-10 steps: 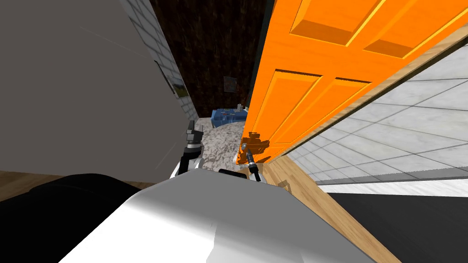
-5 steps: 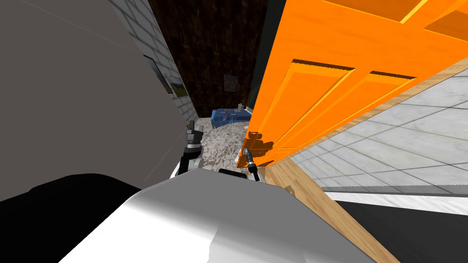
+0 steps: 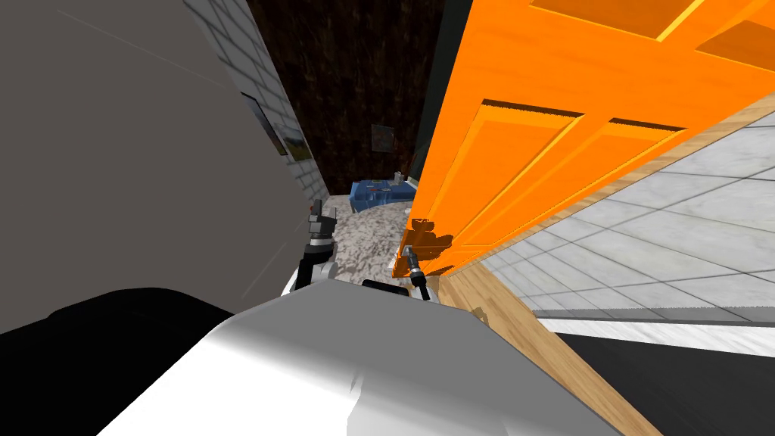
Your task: Push the door open
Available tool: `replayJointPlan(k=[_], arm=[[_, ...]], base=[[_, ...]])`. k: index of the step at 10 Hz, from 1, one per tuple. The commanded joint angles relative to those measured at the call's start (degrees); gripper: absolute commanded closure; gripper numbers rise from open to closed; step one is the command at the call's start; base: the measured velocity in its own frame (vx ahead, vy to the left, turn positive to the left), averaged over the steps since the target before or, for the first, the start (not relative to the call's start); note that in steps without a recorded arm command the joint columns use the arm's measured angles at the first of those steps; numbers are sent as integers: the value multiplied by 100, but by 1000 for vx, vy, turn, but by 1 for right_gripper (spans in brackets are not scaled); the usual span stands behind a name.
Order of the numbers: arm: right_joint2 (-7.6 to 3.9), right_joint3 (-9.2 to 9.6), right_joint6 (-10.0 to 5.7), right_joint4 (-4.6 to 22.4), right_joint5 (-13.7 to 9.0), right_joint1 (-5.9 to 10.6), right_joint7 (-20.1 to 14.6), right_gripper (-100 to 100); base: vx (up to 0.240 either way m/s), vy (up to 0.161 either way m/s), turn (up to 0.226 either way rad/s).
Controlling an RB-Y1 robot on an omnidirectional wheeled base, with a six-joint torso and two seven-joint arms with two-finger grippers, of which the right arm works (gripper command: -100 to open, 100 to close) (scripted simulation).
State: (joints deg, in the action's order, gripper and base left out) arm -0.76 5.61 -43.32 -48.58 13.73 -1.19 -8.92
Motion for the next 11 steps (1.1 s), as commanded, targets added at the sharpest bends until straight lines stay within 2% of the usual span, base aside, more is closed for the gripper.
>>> replayJointPlan(k=[1,8,11], arm=[[-2,-6,-12,-9,-4,4,-4,100],[-168,-311,13,35,-176,34,101,100],[-228,-527,22,59,-298,58,172,100]], base=[[0,0,0],[168,70,-32],[182,83,-96]])
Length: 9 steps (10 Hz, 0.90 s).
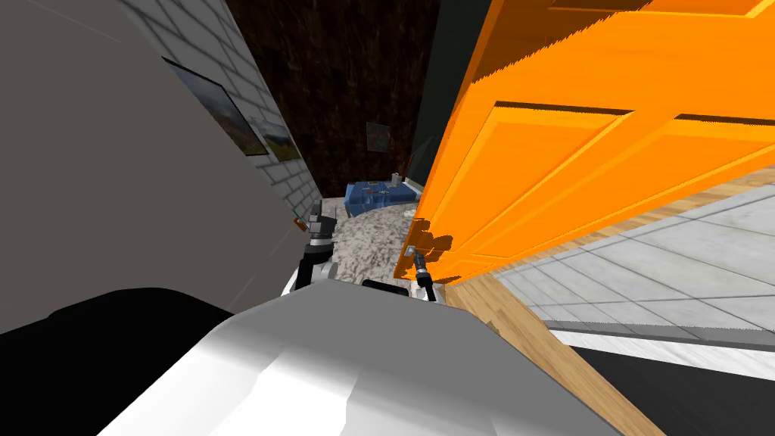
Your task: Push the door open
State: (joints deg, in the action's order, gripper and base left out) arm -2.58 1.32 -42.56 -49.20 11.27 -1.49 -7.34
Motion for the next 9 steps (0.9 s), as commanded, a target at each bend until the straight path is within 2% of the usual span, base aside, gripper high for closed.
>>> replayJointPlan(k=[1,4,6,7,9], arm=[[-59,-5,0,-46,-24,-43,-29,-100],[-34,-9,0,-87,-45,-80,-55,-100],[108,-14,0,-141,-73,-131,-90,-100],[58,-14,-6,-112,-66,-113,-79,-100],[-4,-39,-45,-83,-78,-109,-61,-100]], base=[[-51,113,-111],[-206,13,-30],[-267,78,-68],[-127,26,-17],[128,41,19]])
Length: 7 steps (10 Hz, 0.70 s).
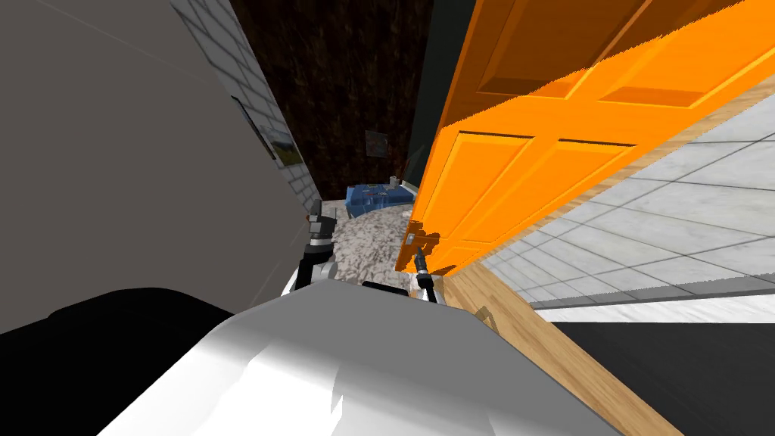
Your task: Push the door open
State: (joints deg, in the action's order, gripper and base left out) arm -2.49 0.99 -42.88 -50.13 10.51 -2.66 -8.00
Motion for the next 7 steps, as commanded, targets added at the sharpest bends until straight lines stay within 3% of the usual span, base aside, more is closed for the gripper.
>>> replayJointPlan(k=[1,5,6,7], arm=[[-31,-23,-38,27,-10,13,21,-100],[37,-75,-111,82,-33,32,68,-100],[81,-86,-127,94,-38,36,78,-100],[53,-78,-116,83,-34,28,69,-100]], base=[[210,11,24],[230,28,25],[197,65,21],[77,26,-22]])
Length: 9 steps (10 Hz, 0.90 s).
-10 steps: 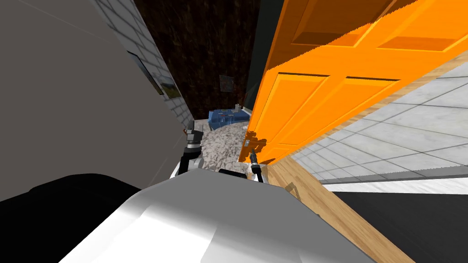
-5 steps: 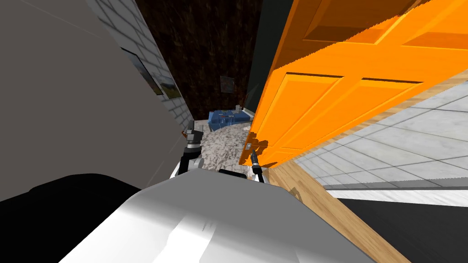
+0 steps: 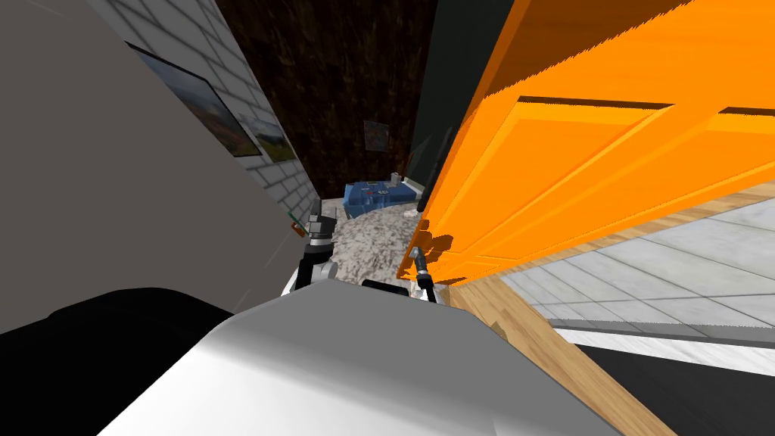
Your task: Push the door open
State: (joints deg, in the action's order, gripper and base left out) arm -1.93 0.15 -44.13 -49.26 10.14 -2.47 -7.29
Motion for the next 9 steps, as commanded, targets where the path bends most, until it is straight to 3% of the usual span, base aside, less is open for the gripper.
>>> replayJointPlan(k=[1,6,9], arm=[[-2,5,9,-4,3,10,-2,100],[-2,5,9,-4,3,10,-2,100],[-80,-106,31,28,-60,26,44,100]], base=[[-16,-3,16],[-13,-4,3],[124,44,-30]])
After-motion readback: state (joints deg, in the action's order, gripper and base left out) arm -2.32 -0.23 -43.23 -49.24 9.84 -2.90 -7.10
